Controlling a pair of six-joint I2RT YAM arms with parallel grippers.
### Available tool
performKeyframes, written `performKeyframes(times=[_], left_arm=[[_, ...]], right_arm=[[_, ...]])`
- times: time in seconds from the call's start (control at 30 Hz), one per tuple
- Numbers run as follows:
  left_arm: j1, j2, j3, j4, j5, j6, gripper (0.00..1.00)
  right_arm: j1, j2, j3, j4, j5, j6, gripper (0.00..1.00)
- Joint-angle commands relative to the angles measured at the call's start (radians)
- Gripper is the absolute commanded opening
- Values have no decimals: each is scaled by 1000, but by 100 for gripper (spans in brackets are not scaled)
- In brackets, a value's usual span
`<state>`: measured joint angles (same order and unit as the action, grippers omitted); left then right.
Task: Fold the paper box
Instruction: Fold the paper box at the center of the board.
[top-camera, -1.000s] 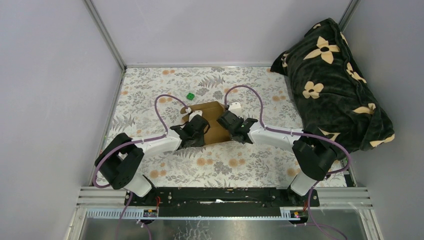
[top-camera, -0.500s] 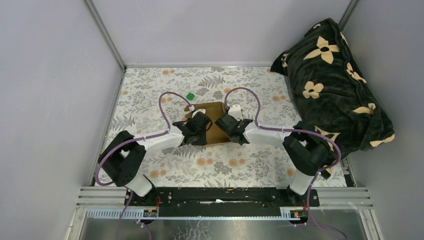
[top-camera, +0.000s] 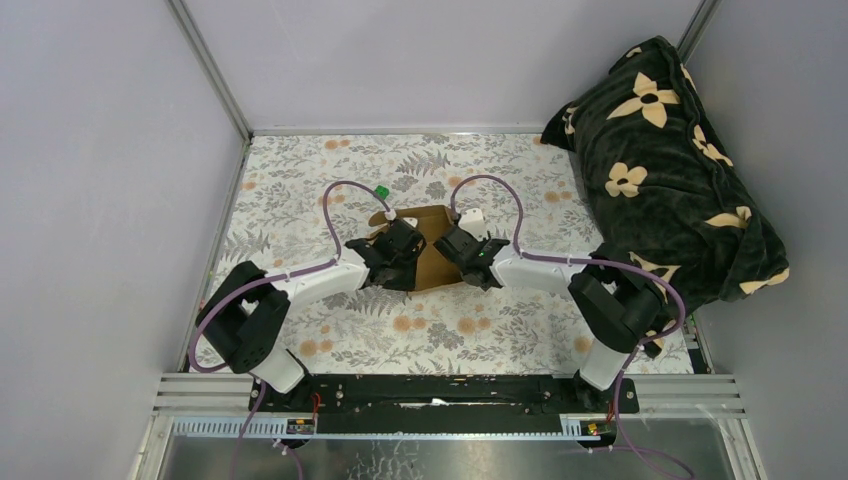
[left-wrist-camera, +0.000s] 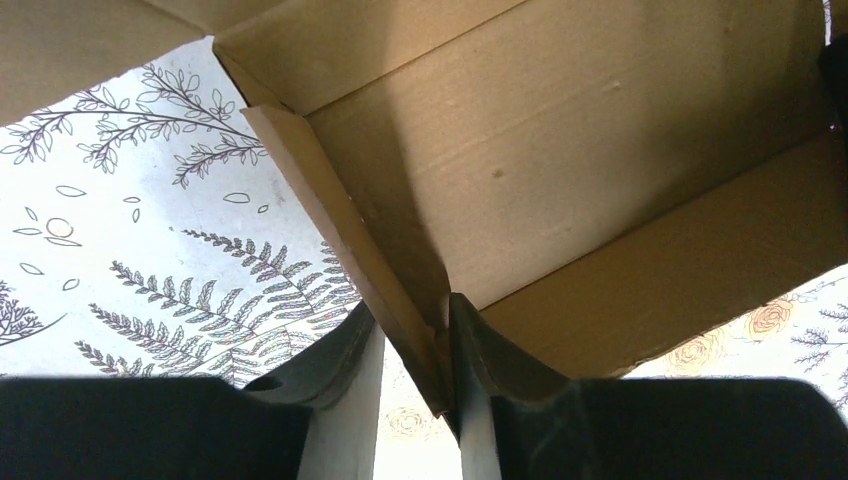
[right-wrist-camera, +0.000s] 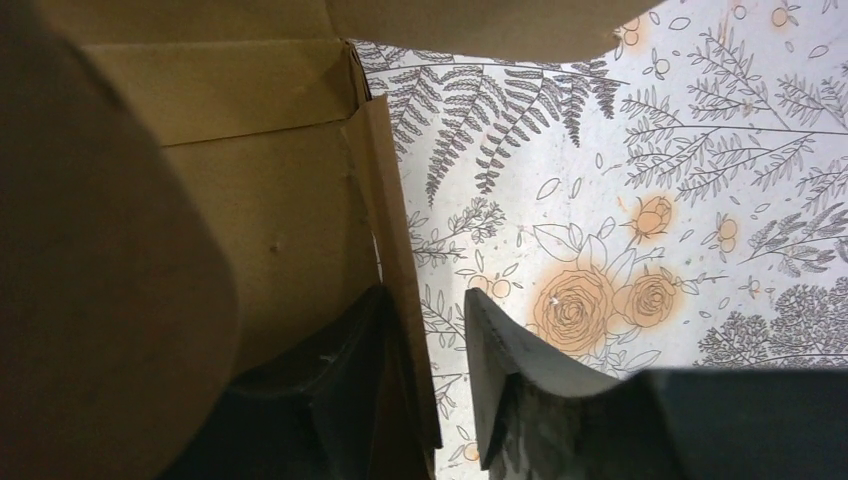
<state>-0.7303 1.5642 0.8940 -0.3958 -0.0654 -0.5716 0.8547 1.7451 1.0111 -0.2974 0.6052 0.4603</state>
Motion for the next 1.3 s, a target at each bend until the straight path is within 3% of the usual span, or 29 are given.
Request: performKeyframes(times=[0.0,0.37,0.53,0.63,0.73,0.93,1.1,1.27], left_arm=[[1,-6,37,79,27,41,35],[6,-4,-38,123,26,47,35],[5,0,-39,118,17,60,34],[5,9,-30,117,16,67,34],[5,18,-18,113,16,75,32],[5,28,11,96,10,93,32],[5,30,20,88,9,100,32],[5,34,25,87,14,99,32]], right_arm=[[5,-66,-32,17,9,-77,44],[-124,-196,-108,175,-170,-124,47],[-172,-203,-106,205,-275,-132,54],[-182,-196,-100,211,-300,-128,56],[-187,-196,-98,220,-325,-127,51],[-187,-210,-131,278,-405,-124,58],[-187,-209,-121,257,-349,-115,56],[-187,-178,-76,190,-293,-116,36]])
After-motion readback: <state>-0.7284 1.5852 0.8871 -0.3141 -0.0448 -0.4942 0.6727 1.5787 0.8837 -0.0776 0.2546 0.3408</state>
